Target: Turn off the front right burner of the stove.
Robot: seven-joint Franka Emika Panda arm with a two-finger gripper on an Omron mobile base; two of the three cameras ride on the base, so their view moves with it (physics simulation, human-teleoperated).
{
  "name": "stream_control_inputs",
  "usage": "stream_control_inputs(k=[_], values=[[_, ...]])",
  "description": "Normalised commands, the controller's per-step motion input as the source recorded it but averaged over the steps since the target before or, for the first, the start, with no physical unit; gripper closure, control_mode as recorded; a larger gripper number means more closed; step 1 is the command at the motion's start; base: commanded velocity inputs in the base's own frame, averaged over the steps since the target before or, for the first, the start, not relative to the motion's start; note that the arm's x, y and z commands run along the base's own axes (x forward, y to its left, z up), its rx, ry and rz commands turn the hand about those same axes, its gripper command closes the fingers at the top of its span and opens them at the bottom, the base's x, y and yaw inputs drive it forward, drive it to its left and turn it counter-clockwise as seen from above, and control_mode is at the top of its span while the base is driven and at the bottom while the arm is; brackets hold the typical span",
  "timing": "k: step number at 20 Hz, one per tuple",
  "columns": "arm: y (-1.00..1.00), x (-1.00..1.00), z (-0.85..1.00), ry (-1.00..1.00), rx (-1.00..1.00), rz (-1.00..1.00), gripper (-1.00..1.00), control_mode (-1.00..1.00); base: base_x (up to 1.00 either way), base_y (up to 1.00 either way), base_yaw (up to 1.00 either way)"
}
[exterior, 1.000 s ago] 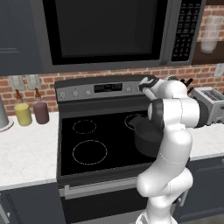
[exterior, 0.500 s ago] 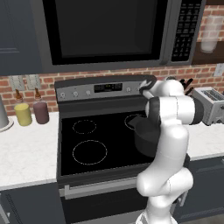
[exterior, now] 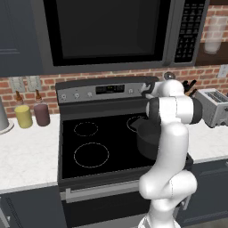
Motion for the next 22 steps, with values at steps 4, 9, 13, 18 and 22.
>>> stream_control_inputs(k=[4, 9, 13, 18, 22], values=[[0.01, 0.09, 0.06, -0.06, 0.00, 0.00, -1.00, -1.00, 0.00, 0.00, 0.00], [0.07, 0.21, 0.09, -0.07, 0.00, 0.00, -1.00, -1.00, 0.00, 0.00, 0.00], [0.04, 0.18, 0.00, -0.08, 0.00, 0.00, -1.00, -1.00, 0.00, 0.00, 0.00], [-0.02, 0.13, 0.00, -0.01, 0.00, 0.00, -1.00, -1.00, 0.00, 0.00, 0.00], [-0.13, 0.07, 0.00, 0.00, 0.00, 0.00, -1.00, -1.00, 0.00, 0.00, 0.00]])
